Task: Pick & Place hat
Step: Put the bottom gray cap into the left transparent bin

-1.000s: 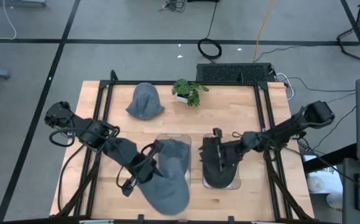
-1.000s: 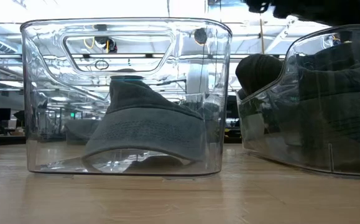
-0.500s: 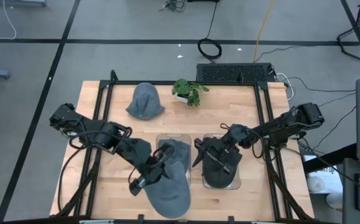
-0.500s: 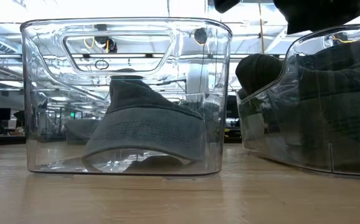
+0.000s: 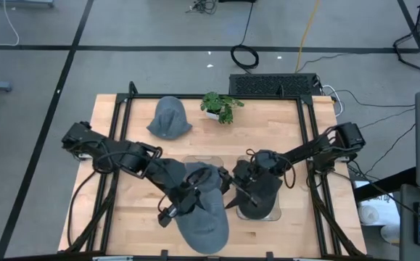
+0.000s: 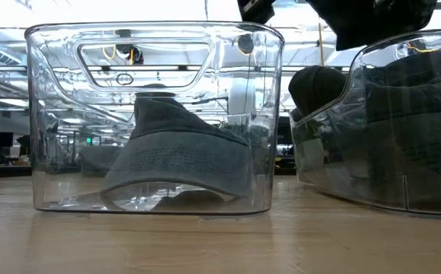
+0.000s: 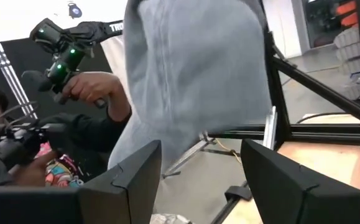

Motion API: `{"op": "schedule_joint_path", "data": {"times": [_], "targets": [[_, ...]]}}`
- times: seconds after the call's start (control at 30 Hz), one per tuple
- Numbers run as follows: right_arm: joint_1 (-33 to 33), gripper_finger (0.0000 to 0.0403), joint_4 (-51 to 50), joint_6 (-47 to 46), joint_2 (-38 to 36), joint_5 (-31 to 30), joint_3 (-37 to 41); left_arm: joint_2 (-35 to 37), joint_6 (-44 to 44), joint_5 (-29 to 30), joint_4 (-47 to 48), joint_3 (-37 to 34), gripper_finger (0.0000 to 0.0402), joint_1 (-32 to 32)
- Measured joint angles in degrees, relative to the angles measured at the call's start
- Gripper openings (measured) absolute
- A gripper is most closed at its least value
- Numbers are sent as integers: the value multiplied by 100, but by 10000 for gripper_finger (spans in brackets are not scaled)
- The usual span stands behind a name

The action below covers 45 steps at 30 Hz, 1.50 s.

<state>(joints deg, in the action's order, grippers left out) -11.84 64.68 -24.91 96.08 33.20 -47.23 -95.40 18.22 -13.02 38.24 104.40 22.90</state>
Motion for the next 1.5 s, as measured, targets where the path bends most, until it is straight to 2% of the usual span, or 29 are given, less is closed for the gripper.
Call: {"op": "schedule_joint_path", "data": {"times": [0.23, 0.47, 0.57, 0.7, 0.87, 0.97, 1.2, 1.43, 1.5], "targets": [[-139, 210, 70, 44, 193, 40, -189, -332, -31, -113, -144, -1, 10, 10], [-240, 209, 197, 198, 193, 420, -191, -467, -92, -111, -56, -1, 10, -92], [-253, 197, 203, 211, 193, 566, -191, -460, -208, -106, -91, -2, 10, -201], [-253, 144, 243, 255, 193, 616, -191, -456, -335, -53, -77, -2, 11, -317], [-253, 20, 289, 495, 193, 768, -191, -456, -350, -4, -70, -2, 10, -429], [-253, 7, 287, 624, 193, 760, -191, -456, -385, 79, -92, -2, 13, -452], [-253, 2, 287, 652, 187, 745, -194, -319, -1327, 458, -73, -2, 86, -446], [-195, 1, 189, 374, 159, 720, -200, 376, -1362, 1262, 153, -2, 177, -455], [-125, 1, -159, 218, 52, 730, -197, 640, -1428, 1518, 333, -1, 198, -456]]}}
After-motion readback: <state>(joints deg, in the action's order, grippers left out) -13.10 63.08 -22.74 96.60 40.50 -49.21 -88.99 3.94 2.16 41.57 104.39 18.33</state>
